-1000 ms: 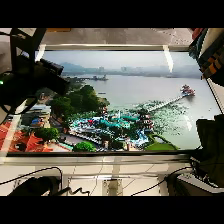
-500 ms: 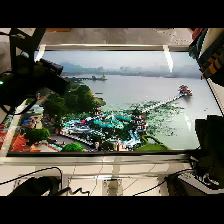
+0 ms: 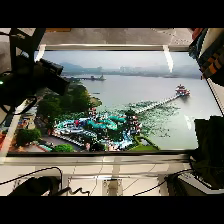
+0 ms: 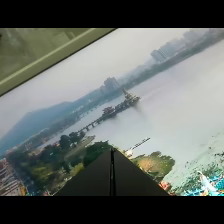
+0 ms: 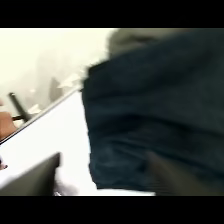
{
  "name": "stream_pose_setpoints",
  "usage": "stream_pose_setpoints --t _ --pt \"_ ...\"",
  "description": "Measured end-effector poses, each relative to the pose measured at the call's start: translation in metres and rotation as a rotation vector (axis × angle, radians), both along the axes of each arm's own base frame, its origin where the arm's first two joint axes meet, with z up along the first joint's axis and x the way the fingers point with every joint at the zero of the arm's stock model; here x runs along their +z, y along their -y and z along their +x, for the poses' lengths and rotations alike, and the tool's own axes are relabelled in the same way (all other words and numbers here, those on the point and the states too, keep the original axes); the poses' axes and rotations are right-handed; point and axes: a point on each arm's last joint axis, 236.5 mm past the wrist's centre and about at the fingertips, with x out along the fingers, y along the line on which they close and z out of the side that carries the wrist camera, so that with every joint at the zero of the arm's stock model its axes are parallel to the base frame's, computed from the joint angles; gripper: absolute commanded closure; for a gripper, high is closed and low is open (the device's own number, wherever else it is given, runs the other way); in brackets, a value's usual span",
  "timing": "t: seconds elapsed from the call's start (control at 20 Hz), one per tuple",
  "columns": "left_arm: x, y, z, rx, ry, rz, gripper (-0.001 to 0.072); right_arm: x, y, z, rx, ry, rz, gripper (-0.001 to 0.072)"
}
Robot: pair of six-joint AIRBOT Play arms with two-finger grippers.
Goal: Fold the clothes and pants, and hang the long-sleeved shirts on hangers.
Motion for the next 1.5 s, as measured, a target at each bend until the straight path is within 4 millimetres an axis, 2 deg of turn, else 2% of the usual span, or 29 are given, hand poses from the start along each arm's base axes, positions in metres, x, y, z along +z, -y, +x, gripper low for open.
stream_pose_setpoints --t 0.05,0.2,0.3,0.45,0.6,0.7,0.8,0.9,1.05,1.15,1.25,1.5 --pt "0.000 -0.001 0.000 0.002 0.001 0.002 0.0689 0.007 0.005 0.013 0.071 0.004 -0.049 0.0673" --pt "0.001 -0.015 0.006 0.048 0.004 -0.002 0.0689 0.033 0.007 0.073 0.354 0.041 -0.213 0.0678" --pt "-0.002 -0.037 0.015 0.125 -0.011 -0.031 0.0689 0.051 -0.009 0.125 0.600 0.054 -0.334 0.0678" --pt "-0.014 -0.086 0.035 0.279 -0.046 -0.055 0.0689 0.062 -0.066 0.206 0.997 0.048 -0.470 0.0678" --pt "-0.035 -0.139 0.053 0.430 -0.095 -0.056 0.0689 0.051 -0.153 0.271 1.378 0.047 -0.531 0.0678" --pt "-0.052 -0.170 0.060 0.517 -0.143 -0.049 0.0689 0.035 -0.219 0.300 1.608 0.050 -0.537 0.0678" --pt "-0.074 -0.195 0.063 0.586 -0.210 -0.038 0.0689 0.014 -0.280 0.319 1.810 0.029 -0.540 0.0678" --pt "-0.100 -0.210 0.064 0.636 -0.292 -0.023 0.0688 -0.012 -0.331 0.331 1.974 -0.011 -0.534 0.0678" --pt "-0.140 -0.222 0.061 0.684 -0.432 0.009 0.0688 -0.051 -0.383 0.342 2.150 -0.086 -0.506 0.0678" --pt "-0.162 -0.226 0.059 0.704 -0.509 0.028 0.0688 -0.075 -0.402 0.344 2.225 -0.144 -0.480 0.0678" --pt "-0.180 -0.227 0.060 0.714 -0.564 0.045 0.0688 -0.091 -0.410 0.346 2.266 -0.188 -0.460 0.0677" --pt "-0.216 -0.229 0.064 0.724 -0.662 0.077 0.0688 -0.103 -0.418 0.347 2.301 -0.225 -0.450 0.0678"
